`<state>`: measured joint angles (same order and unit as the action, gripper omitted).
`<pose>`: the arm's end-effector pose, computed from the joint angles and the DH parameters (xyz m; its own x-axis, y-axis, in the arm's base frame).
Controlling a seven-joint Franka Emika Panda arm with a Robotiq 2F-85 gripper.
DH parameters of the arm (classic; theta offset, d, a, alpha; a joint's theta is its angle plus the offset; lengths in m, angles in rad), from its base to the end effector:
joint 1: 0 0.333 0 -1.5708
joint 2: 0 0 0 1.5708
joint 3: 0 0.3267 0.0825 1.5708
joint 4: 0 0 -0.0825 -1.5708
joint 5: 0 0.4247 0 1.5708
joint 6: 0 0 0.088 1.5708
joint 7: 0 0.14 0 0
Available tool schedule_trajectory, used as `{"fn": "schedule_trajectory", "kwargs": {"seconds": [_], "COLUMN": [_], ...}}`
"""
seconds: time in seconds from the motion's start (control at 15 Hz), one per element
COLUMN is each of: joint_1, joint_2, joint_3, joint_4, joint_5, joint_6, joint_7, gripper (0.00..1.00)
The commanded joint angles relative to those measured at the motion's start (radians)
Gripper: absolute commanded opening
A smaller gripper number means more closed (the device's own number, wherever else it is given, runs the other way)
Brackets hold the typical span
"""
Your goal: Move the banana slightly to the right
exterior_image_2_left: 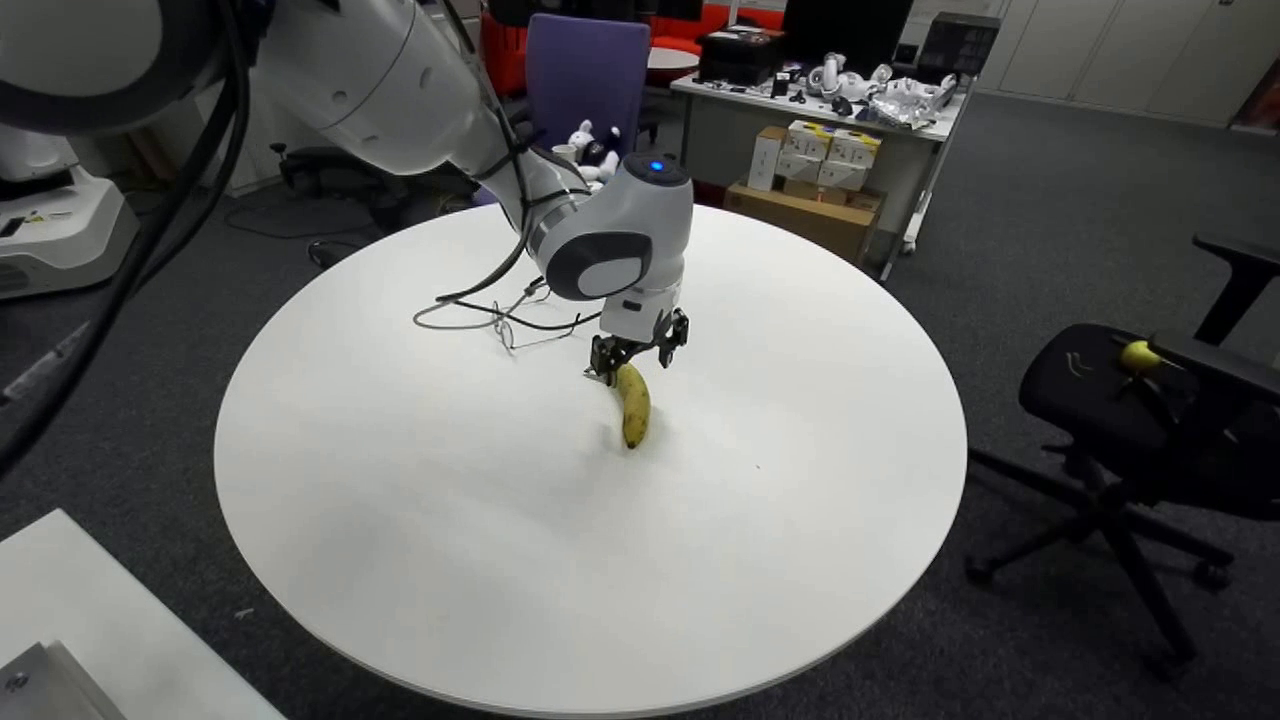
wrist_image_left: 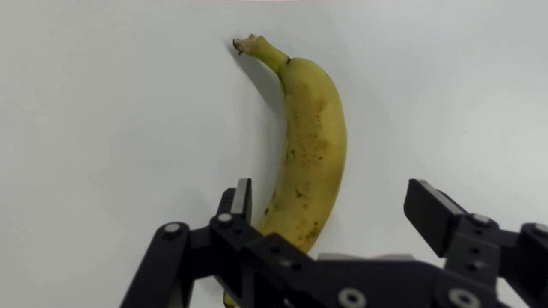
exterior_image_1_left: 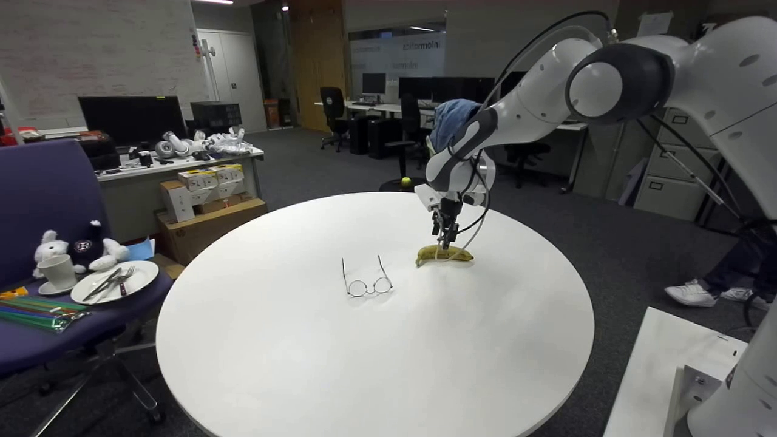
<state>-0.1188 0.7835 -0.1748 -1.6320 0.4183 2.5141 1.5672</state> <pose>0.7095 -0.1986 0.1201 -0.5163 -0.8418 -0.1575 -0.8398 0.5337 -0.0998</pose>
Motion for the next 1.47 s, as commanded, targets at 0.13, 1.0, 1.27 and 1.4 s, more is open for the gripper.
{"fn": "schedule_trajectory", "kwargs": {"seconds": [0.13, 1.0, 1.27, 1.4], "joint_1": [0.024, 0.062, 0.061, 0.059], "joint_2": [-0.294, -0.765, -0.809, -0.819], "joint_3": [-0.009, 0.068, 0.075, 0.077], "joint_4": [-0.231, -0.64, -0.696, -0.706], "joint_5": [-0.123, -0.253, -0.326, -0.383], "joint_6": [-0.01, -0.16, -0.233, -0.271], "joint_7": [-0.158, -0.645, -0.789, -0.849], "gripper": [1.0, 1.0, 1.0, 1.0]}}
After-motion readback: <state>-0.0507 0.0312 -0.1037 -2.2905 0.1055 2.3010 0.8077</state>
